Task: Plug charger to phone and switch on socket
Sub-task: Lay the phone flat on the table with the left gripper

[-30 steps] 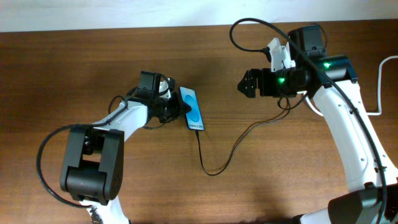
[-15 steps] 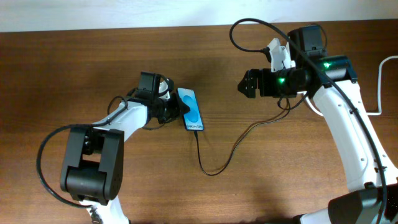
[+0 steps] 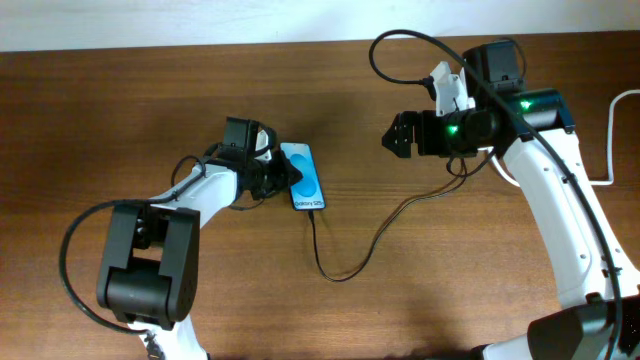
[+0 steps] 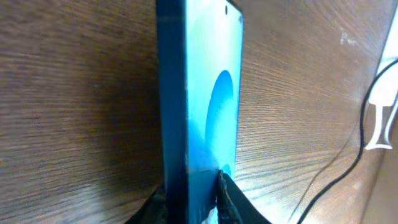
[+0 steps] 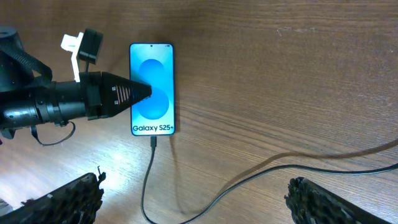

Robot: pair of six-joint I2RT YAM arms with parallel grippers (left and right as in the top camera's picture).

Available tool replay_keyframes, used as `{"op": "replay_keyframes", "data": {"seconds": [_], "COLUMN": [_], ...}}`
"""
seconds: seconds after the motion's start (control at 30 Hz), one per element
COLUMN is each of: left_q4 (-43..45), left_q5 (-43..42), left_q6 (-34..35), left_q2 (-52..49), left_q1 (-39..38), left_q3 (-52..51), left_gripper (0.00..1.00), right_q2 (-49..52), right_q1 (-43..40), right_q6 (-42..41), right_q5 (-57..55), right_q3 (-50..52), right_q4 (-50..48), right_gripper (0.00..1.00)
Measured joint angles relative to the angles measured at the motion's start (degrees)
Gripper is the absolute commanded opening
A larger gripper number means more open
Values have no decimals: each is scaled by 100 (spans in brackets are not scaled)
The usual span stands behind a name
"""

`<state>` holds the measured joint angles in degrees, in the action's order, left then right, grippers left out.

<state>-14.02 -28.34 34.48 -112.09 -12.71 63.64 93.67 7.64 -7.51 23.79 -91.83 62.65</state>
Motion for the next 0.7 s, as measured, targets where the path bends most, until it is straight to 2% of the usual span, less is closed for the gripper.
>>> {"op": "replay_keyframes", "data": {"seconds": [0.17,0.37,0.57,0.7], "left_q4": [-33,39,35,7], "left_q5": [212,13,-33,-72], "left_q6": [-2,-2,0,0], "left_q2": [-20,-175,-214,-214], "left_q1": [4,48,57,66], "left_q3": [-22,9,59,92], "left_gripper": [29,28,40,41], "right_q2": [0,0,0,0], "right_q1": [0,0,0,0], "right_q6": [-2,-7,-4,-4], "right_q5": [-2,-2,-190,-236], "right_q3": [0,0,0,0], "right_q4": [-2,-2,-2,-2], "right_gripper": [98,98,98,98]}}
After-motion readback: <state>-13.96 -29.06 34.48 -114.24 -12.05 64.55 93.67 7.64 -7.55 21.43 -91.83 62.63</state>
